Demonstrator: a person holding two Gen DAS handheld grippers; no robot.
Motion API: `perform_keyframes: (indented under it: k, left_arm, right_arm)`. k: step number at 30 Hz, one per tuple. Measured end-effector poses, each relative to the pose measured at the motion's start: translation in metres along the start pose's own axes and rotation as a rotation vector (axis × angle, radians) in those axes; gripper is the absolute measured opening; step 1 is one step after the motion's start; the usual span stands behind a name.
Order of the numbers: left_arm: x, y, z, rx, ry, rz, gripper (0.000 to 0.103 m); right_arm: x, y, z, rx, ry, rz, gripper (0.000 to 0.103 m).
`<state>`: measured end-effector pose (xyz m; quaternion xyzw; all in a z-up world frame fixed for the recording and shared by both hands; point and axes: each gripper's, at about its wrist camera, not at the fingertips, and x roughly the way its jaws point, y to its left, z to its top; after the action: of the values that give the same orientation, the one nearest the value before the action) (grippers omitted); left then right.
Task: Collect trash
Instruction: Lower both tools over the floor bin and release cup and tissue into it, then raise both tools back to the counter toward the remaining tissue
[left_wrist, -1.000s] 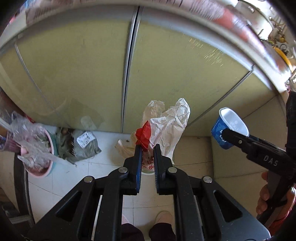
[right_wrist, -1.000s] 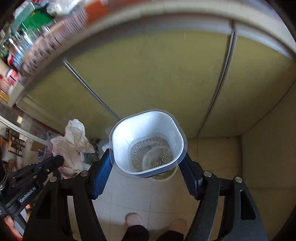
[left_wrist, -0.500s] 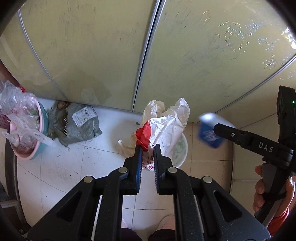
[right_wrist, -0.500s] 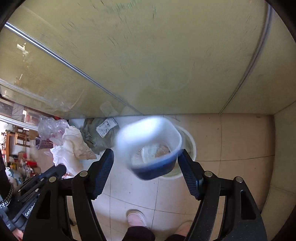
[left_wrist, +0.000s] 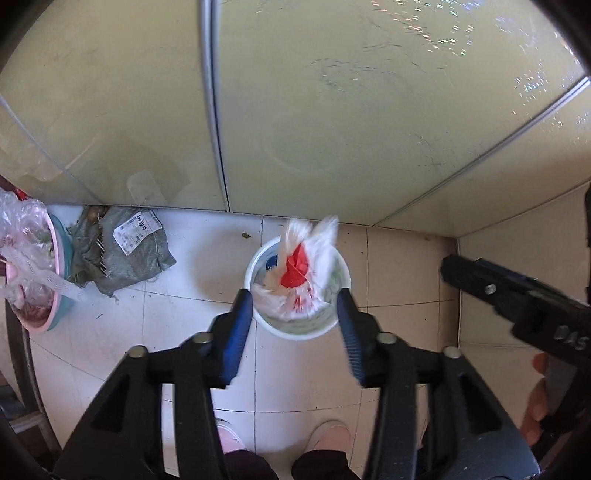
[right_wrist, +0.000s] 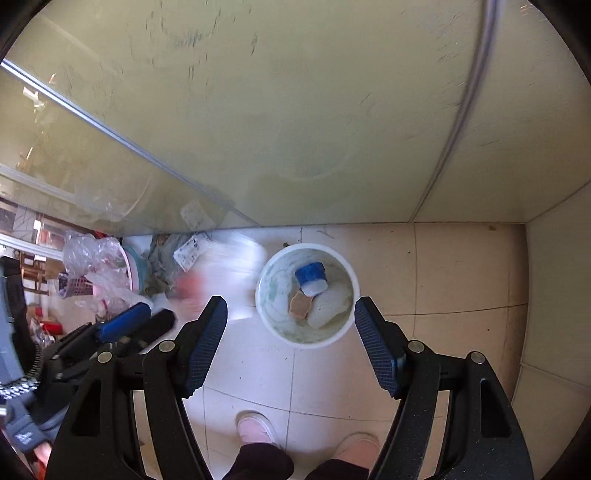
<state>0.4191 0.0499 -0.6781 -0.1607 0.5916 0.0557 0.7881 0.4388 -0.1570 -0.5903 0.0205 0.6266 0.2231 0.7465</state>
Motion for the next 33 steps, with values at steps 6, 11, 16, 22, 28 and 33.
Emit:
perform_keyframes:
  k: [6,11,16,22,28,33]
  left_arm:
    - [-0.035,-0.01,0.004,0.026,-0.009,-0.006,0.047]
    - [-0.1,-0.014,0.018,0.043,-0.062,-0.015,0.047]
    - [-0.189,-0.018,0.032,0.074,-0.143,-0.023,0.047]
    - [-0.307,-0.018,0.045,0.106,-0.258,-0.051,0.047]
    - [-0.411,-0.012,0.052,0.147,-0.373,-0.108,0.049]
    - [-0.487,-0.02,0.056,0.198,-0.475,-0.117,0.053]
  right_arm:
    - [-0.038,-0.002,0.008,0.026,-0.046,-0.004,0.068]
    - [-0.079,0.015,0.017,0.018,-0.091,-0.016,0.068]
    - [-0.144,0.049,0.02,-0.002,-0.16,-0.025,0.068]
    - [-0.238,0.097,0.02,-0.025,-0.281,-0.049,0.068]
    - [-0.335,0.14,0.011,-0.013,-0.436,-0.066,0.068]
    - [-0.396,0.167,0.005,0.01,-0.554,-0.075,0.068]
